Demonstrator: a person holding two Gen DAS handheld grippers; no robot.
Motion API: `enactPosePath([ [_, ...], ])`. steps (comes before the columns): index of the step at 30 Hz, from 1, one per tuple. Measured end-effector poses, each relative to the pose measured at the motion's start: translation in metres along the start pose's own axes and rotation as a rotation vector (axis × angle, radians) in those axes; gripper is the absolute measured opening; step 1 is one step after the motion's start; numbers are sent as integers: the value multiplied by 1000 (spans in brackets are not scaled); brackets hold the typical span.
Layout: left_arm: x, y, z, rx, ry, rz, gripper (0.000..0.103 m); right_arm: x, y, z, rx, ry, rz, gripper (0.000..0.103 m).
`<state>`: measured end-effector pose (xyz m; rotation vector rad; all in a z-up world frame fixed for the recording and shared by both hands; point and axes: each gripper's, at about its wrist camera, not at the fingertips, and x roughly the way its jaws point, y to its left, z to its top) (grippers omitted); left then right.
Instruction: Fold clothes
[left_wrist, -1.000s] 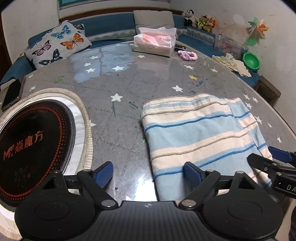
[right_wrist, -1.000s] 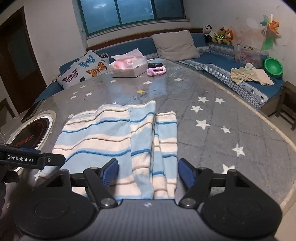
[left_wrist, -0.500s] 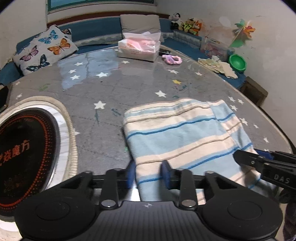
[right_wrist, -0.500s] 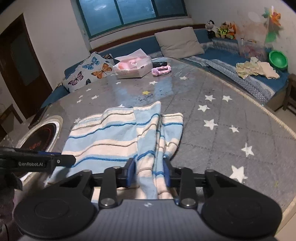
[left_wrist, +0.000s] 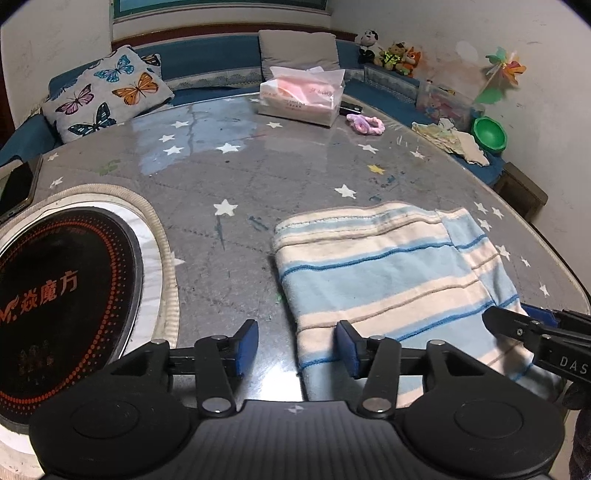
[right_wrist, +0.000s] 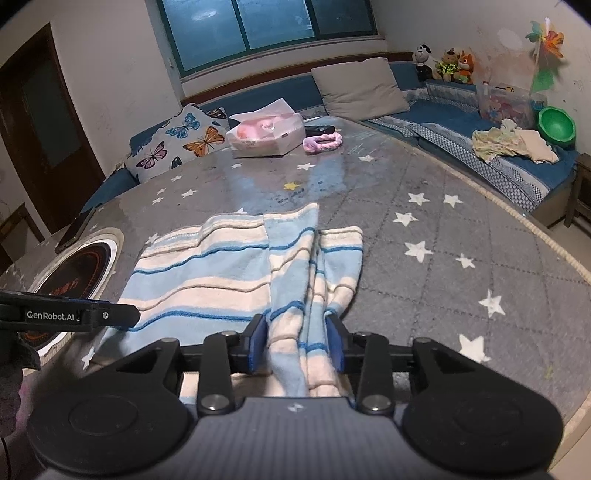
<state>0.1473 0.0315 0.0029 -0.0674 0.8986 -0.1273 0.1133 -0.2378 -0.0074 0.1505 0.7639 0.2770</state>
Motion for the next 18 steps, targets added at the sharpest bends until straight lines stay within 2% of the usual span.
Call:
enactPosePath([
  [7,3,-4,2,11,-2,-5,48,0,2,0,-14,-1,-6,37],
  [9,3,-6,2,17,-5,-14,37,0,3,-1,-12,-3,-5,32],
  [10,3,-7,2,16,-5,-19,25,-1,3,-1,-10,-5,-2,31],
  [14,1,-10,2,23,-14,-25,15,-3,4,-1,-12,-15,2,24],
  [18,-3,-11,3,24,-28,-30,11,-6,6,0,-19,-27,2,20],
])
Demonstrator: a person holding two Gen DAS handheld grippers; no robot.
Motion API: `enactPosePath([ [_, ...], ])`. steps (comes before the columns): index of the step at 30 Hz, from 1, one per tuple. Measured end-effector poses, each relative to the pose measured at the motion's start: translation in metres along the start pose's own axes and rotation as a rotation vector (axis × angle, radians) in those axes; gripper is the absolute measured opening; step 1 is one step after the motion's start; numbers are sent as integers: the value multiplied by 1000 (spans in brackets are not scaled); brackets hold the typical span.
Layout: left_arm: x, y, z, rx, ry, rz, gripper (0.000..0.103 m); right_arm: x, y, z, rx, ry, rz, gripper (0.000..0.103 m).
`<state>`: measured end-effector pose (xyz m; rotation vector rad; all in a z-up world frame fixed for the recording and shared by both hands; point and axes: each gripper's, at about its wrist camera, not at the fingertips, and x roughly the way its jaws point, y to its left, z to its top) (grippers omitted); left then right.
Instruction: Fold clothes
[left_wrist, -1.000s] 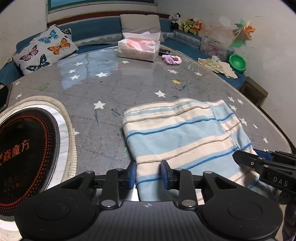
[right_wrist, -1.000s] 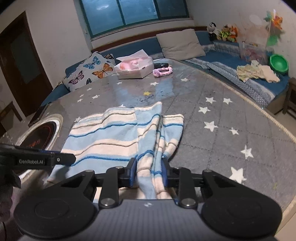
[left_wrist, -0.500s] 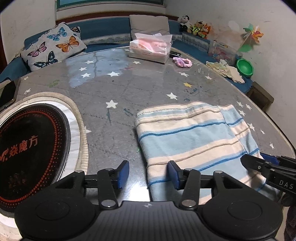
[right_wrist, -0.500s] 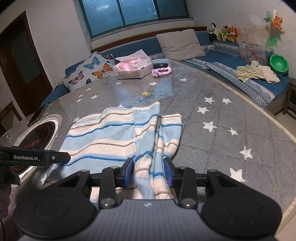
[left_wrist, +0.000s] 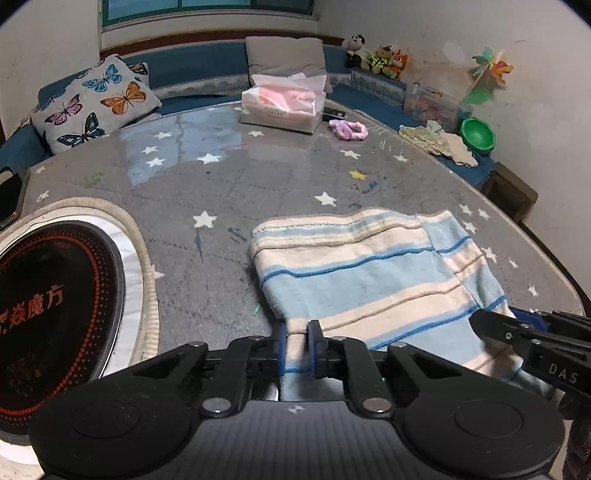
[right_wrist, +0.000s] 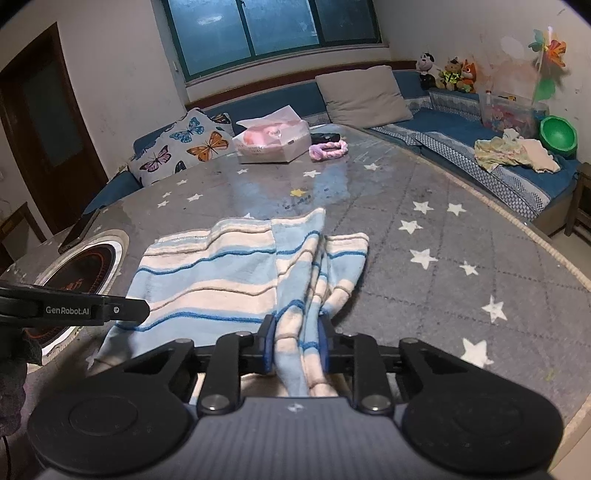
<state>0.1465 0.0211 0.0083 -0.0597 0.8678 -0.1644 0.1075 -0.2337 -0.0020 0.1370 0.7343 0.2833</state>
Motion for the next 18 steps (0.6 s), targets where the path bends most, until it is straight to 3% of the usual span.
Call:
enactPosePath([
  [18,-13,-8,14,21,-37,-7,10,-13,11,8,-52,-50,3,18],
])
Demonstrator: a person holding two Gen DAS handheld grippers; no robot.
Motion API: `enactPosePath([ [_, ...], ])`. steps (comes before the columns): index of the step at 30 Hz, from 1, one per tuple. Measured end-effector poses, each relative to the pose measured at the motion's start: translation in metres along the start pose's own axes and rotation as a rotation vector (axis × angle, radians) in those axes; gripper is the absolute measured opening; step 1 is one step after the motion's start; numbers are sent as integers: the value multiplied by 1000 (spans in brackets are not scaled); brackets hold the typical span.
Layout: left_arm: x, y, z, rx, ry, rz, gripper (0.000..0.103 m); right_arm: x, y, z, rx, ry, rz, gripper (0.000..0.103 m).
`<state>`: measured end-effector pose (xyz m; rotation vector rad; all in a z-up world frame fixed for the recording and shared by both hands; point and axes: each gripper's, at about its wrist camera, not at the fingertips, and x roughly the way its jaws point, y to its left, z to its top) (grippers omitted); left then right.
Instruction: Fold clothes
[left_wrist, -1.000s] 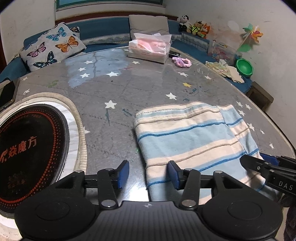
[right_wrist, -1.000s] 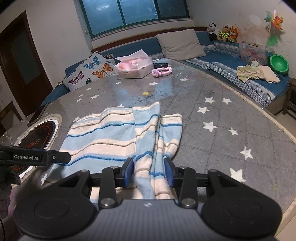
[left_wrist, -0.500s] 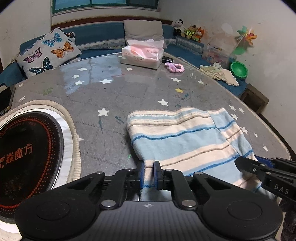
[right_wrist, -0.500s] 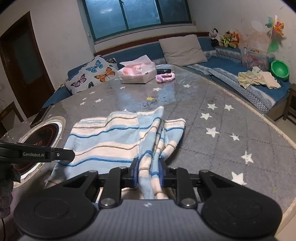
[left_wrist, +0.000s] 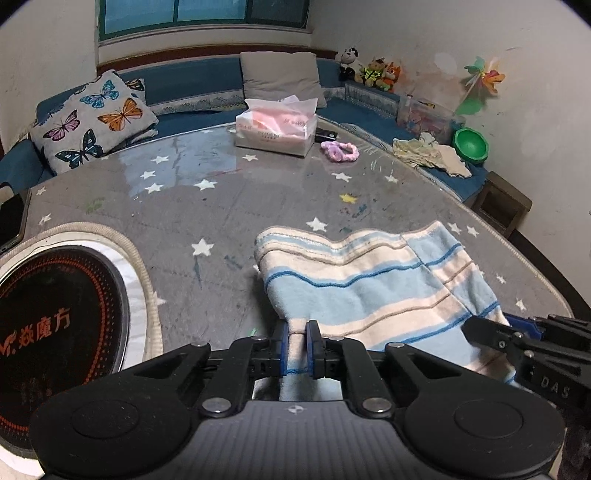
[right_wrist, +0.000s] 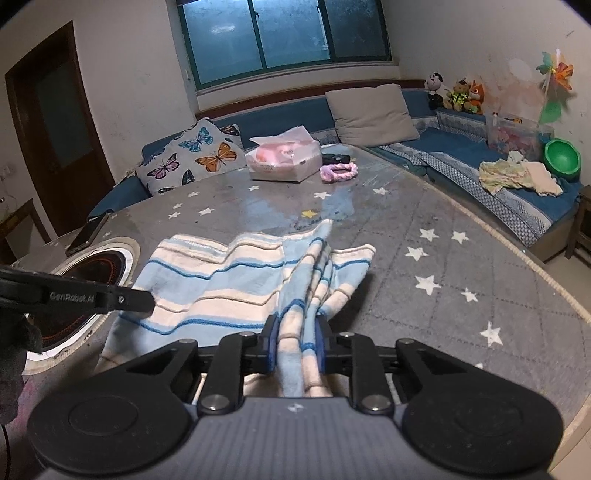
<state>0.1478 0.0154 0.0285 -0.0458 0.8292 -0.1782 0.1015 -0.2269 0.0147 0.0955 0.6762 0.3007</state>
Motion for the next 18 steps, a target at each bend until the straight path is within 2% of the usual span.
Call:
enactPosePath([
  [7,6,-20,22,23,-8,-17,10,-6,-9,19,-10,-39,-24,18],
  [18,26,-78,63,103,-31,-56,10,-14,-44,49,-34,-80,-128,18],
])
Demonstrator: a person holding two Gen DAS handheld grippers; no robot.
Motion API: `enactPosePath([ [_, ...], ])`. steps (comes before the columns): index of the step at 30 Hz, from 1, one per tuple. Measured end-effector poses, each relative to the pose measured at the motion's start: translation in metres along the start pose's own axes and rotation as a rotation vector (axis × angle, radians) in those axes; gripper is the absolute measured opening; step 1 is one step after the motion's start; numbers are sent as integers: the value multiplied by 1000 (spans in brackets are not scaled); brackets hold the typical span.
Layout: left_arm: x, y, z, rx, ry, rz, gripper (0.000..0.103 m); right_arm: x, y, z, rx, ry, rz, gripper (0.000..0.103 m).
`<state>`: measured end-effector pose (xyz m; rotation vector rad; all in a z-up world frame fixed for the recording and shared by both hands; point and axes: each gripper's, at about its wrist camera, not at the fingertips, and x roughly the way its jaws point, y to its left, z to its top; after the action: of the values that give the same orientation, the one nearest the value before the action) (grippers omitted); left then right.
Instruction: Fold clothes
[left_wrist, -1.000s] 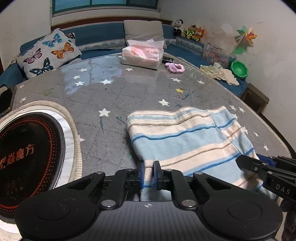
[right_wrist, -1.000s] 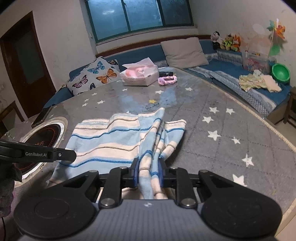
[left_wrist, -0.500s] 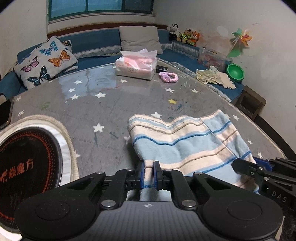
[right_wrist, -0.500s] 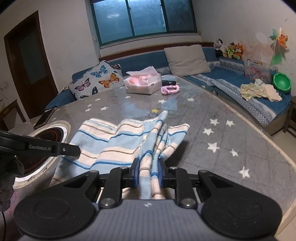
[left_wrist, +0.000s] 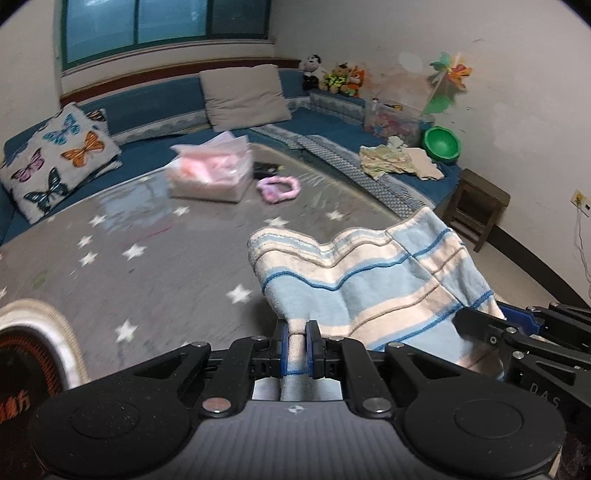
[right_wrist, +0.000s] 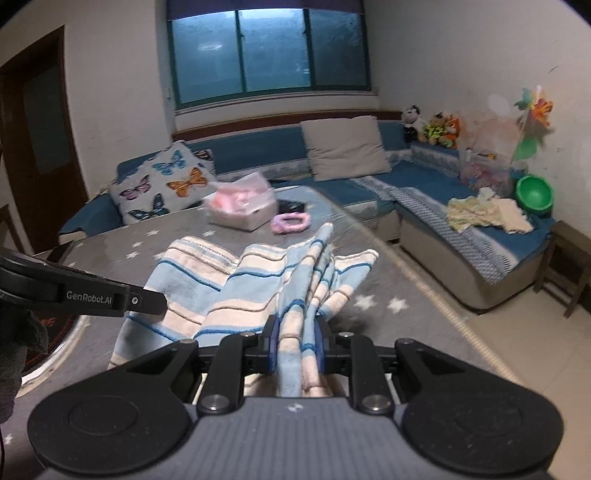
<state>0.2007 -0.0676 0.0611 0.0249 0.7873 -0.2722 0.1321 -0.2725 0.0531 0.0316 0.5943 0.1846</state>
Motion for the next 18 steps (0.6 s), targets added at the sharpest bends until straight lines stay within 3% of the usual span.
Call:
enactPosePath([
  [8,33,-37,21,39,24,-34,10,12,-39,9,3,12,-90,18],
  [18,66,-70,27,66,70,-64,10,29,-78,-7,49,58,-168,18],
])
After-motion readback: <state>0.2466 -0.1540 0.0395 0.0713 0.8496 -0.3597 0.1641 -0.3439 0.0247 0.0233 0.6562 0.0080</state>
